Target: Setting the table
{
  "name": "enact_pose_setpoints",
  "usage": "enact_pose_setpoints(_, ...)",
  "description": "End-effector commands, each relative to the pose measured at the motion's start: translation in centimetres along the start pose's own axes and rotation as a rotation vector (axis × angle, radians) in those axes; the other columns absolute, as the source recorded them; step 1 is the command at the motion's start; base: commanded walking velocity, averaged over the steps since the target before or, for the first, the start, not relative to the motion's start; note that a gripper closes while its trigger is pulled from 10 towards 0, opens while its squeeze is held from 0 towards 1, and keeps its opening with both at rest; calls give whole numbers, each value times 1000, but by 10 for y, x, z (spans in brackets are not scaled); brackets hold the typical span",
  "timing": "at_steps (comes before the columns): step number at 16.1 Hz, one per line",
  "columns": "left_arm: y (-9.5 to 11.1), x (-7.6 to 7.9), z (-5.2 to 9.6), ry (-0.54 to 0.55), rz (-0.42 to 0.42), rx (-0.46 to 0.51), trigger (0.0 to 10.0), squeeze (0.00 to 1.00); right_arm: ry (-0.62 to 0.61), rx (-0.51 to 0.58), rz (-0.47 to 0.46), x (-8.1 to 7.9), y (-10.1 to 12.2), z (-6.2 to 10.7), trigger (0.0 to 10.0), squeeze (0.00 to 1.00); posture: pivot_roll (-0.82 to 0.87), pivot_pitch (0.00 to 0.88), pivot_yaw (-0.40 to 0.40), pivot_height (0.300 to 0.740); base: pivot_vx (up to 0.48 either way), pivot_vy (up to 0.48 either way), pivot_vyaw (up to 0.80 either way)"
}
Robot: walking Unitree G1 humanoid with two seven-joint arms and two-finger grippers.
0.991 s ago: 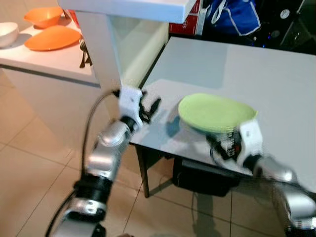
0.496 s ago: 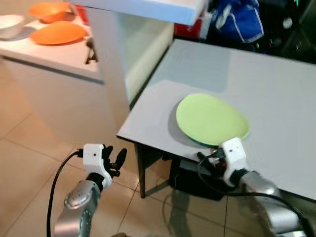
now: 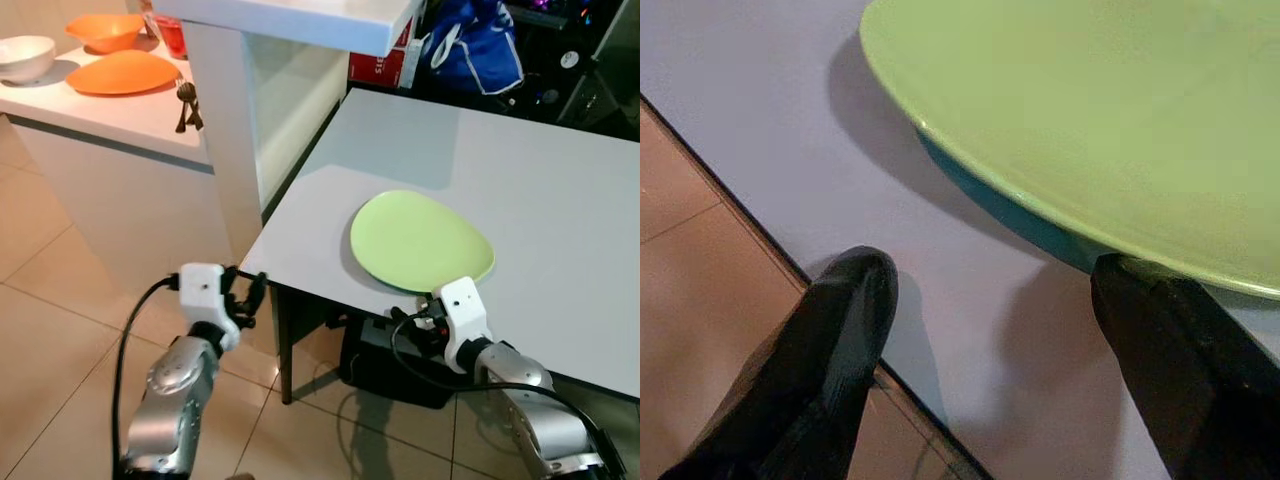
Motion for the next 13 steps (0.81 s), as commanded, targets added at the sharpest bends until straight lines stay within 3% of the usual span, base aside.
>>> enact_pose_setpoints(1,-1,5,-3,-19,-24,-11,10000,0,-2,-37,4,3,-12,5,10000,0,16,0,7,740,0,0,0)
enact_pose_setpoints(5,-3,15,-8,-64,-57,-23,10000,0,-2,-40,18,12,-20,16,10000,0,-11,0,28,740,0,0,0)
enact_pose_setpoints(9,-6,24,-11,-80,-47,-23,10000,0,-120,-109,56,49,-40,29,10000,0,-38,0,16,740,0,0,0)
enact_pose_setpoints(13,-21,39,-12,-95,9,-34,10000,0,-168,-139,15,61,-58,50,10000,0,-103,0,-48,740,0,0,0)
Point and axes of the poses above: a point about 5 cm out from each wrist's last joint towards the gripper, its own z axis pointing back from the gripper into the wrist, its own y axis along the axis of the wrist's last joint, x = y × z, the point moved 4 cm from there along -z, pointing out of the wrist towards the gripper, and after that the axes turned 13 degrees about z, right-handed, at the moved point
